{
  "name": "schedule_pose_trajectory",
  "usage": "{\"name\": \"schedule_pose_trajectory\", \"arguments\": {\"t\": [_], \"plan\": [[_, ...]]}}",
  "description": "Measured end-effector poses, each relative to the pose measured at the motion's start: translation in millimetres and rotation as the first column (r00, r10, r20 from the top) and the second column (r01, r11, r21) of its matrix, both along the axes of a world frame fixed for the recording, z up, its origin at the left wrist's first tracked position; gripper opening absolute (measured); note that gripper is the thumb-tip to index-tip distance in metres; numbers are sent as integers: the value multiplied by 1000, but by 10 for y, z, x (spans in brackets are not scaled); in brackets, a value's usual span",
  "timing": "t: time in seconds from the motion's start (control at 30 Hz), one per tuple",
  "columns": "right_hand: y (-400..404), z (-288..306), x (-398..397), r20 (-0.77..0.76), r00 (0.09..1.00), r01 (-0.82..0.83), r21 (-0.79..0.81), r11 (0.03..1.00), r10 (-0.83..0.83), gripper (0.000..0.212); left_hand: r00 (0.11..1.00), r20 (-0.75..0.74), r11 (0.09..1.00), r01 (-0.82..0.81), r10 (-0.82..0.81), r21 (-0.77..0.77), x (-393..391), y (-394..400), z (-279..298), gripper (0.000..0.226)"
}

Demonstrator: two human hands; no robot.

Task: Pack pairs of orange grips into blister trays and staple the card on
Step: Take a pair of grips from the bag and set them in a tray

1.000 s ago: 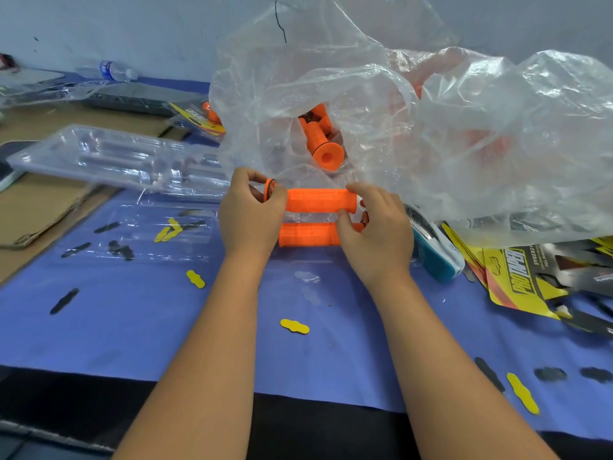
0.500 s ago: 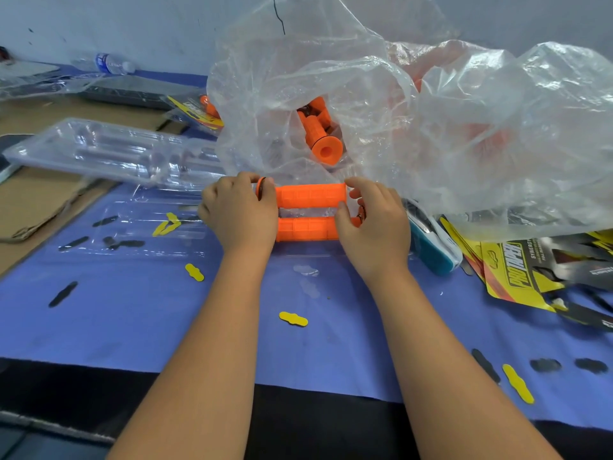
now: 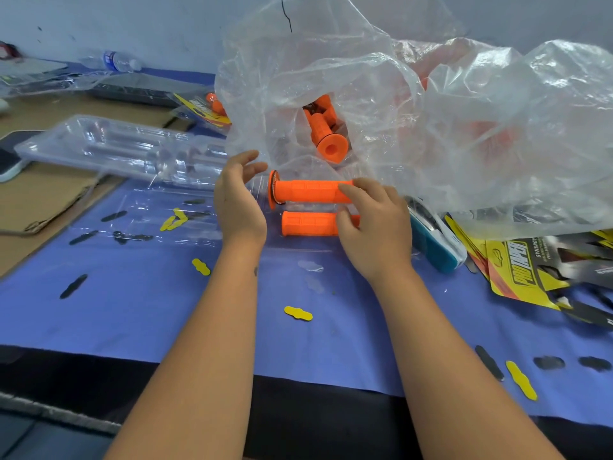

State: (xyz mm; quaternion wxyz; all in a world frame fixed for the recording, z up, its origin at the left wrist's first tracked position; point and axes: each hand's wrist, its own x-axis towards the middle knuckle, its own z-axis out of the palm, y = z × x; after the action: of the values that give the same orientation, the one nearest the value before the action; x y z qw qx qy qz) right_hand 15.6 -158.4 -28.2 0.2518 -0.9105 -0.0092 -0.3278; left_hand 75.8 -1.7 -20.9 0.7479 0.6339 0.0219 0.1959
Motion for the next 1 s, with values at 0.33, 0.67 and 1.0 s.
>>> {"name": "schedule_pose_trajectory", "arguments": {"t": [0.33,0.67,1.0], "plan": [[11,25,-21,-28,1000,14,24,1000,-13,28,981,-90,820,192,-171,539,112,111,-75,52],[10,9,-2,65,996,-67,175,982,56,37,979,79,920,149,-190,363,146,139,-51,62],[48,-17,35,65,994,-94,141,985,86,34,979,82,892,135,-188,432,134,134,-88,70]]}}
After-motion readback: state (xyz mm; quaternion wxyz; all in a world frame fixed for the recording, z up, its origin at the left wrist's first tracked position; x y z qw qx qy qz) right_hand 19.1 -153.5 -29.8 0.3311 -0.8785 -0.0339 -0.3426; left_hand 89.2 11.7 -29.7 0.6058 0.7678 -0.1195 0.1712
